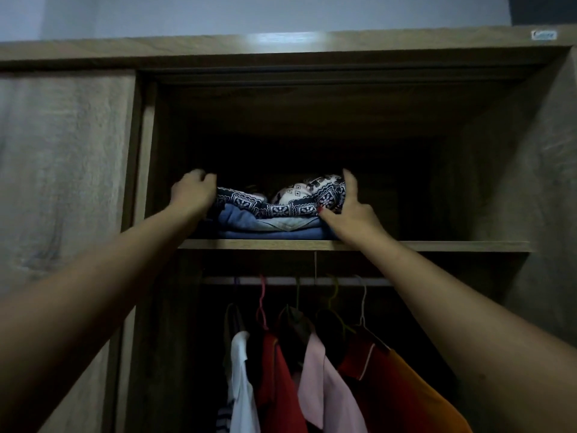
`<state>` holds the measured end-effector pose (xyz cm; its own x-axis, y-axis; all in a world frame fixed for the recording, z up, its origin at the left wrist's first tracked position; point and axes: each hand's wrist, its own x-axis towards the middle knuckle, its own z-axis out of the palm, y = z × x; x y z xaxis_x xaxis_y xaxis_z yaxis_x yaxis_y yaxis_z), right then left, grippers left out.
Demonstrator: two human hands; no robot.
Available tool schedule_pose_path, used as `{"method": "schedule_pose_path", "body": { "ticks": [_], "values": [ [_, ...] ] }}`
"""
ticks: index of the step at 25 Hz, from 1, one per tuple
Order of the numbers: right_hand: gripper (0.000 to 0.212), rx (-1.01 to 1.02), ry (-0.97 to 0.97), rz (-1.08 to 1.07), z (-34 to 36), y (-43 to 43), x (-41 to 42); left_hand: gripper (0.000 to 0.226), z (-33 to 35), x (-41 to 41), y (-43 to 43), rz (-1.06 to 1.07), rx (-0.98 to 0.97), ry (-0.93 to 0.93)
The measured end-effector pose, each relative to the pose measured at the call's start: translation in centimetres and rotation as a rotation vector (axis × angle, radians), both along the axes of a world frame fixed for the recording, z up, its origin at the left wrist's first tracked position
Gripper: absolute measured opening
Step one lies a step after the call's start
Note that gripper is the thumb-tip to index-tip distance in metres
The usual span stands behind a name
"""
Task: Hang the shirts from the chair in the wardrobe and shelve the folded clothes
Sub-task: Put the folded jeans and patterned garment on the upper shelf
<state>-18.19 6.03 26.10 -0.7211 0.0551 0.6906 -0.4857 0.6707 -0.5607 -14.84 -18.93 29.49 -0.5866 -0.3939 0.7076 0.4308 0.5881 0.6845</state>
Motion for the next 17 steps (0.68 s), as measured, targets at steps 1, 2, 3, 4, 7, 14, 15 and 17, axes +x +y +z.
{"method": "schedule_pose_path", "body": {
  "ticks": [1,2,3,4,7,14,15,17],
  "values": [
    [0.071,0.094,0.046,-0.031,-0.3,0.0,0.1,0.038,-0.8,0.2,0.1,0.117,-0.227,0.082],
    [0.065,0.138,0.083,-0.029,-0.5,0.1,0.3,0.041,-1.7,0.2,0.1,0.179,-0.431,0.136],
    [0.060,0.150,0.115,0.006,-0.6,0.3,0.2,0.044,-2.7,0.1,0.0,0.229,-0.607,0.134],
    [0.055,0.167,0.128,0.048,-0.6,0.4,0.2,0.046,-3.4,0.0,0.0,0.239,-0.695,0.090],
    [0.050,0.289,0.154,0.138,-0.5,-0.7,-0.1,0.045,-4.6,-1.4,-1.2,0.267,-0.707,-0.031],
    [0.062,0.678,0.475,-0.023,-2.1,-4.1,-0.6,0.042,-4.6,-1.9,-3.0,0.280,-0.637,-0.124],
    [0.058,0.760,0.583,-0.090,-2.4,-3.9,-0.7,0.043,-4.7,-1.8,-3.1,0.275,-0.635,-0.123],
    [0.056,0.913,0.730,-0.193,-2.9,-3.8,-1.0,0.043,-4.9,-1.6,-3.2,0.262,-0.623,-0.132]
  ]
}}
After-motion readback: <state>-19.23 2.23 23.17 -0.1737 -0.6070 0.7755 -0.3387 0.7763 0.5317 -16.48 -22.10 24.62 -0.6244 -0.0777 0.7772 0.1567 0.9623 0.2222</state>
